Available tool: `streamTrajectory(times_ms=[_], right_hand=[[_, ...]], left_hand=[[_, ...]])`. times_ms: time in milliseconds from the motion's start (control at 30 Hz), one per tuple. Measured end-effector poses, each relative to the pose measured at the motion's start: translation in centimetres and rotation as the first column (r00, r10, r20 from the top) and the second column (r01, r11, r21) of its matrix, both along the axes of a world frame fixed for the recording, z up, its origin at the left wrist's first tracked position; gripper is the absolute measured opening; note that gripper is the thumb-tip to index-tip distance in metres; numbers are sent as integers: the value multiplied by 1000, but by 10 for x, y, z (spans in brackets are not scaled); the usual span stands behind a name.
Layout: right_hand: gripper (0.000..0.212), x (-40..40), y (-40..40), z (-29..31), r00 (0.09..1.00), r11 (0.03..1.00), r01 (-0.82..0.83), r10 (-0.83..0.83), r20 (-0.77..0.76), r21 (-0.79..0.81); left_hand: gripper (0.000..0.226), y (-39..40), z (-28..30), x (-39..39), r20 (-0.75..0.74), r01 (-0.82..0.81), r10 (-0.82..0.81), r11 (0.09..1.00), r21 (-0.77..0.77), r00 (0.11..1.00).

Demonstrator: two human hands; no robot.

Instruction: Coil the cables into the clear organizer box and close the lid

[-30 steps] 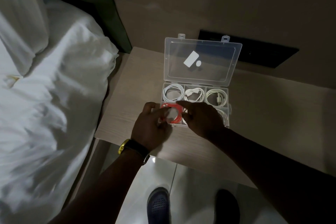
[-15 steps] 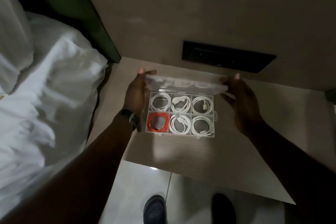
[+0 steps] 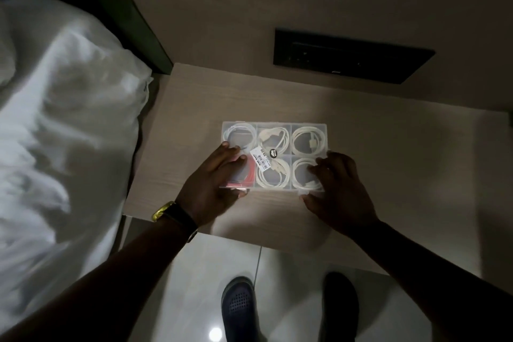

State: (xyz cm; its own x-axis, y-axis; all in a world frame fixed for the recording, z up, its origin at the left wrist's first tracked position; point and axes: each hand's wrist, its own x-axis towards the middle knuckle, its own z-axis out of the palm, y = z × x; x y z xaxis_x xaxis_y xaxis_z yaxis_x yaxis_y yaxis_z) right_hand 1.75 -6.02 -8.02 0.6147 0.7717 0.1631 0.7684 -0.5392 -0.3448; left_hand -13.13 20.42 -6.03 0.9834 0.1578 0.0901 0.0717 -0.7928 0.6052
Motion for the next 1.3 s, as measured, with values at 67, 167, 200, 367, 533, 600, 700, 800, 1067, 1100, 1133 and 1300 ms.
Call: streamTrajectory(times_ms=[67,167,200,367,533,600,700,800,1067,1100,1133,1300], right_hand=[[53,-2,2,-5,998,999,-15,17,63,-33],[52,1,3,-5,995,997,-30,37,94,-78],[53,3,4,-3,996,996,-31,38,84,-79],[73,5,5,17,980,995,102,-99,-175,8],[57,-12,-3,14,678,786,597,-387,-625,160],[40,-17,3,18,507,692,709,-364,-781,138],[50,0,13,24,360,590,800,-326,-874,109],[43,27,23,27,270,446,883,-230,-935,145],[34,79,35,14,104,303,953,-250,-963,24],[33,76,33,12,113,319,947,-244,-963,30],[32,74,32,9,131,335,941,-230,-964,48],[41,71,13,46,267,525,851,-430,-862,2]], left_hand=[[65,0,-4,-1,-2,15,-15,996,86,1000],[66,-1,-6,-2,-39,28,-21,983,180,999],[66,-3,-5,-1,-56,26,-16,983,183,998],[80,-5,14,6,-52,-23,30,991,132,998],[48,-19,22,-1,-279,-661,604,622,-421,746],[24,-31,20,8,-469,-710,617,217,-670,632],[28,-25,20,41,-489,-701,602,171,-693,631],[30,-10,15,84,-448,-710,626,256,-656,639],[21,5,0,136,-477,-750,603,355,-558,640],[20,3,1,134,-473,-755,609,369,-542,637],[21,2,0,133,-459,-753,612,400,-522,643],[42,-18,41,121,-341,-688,608,695,-206,717]])
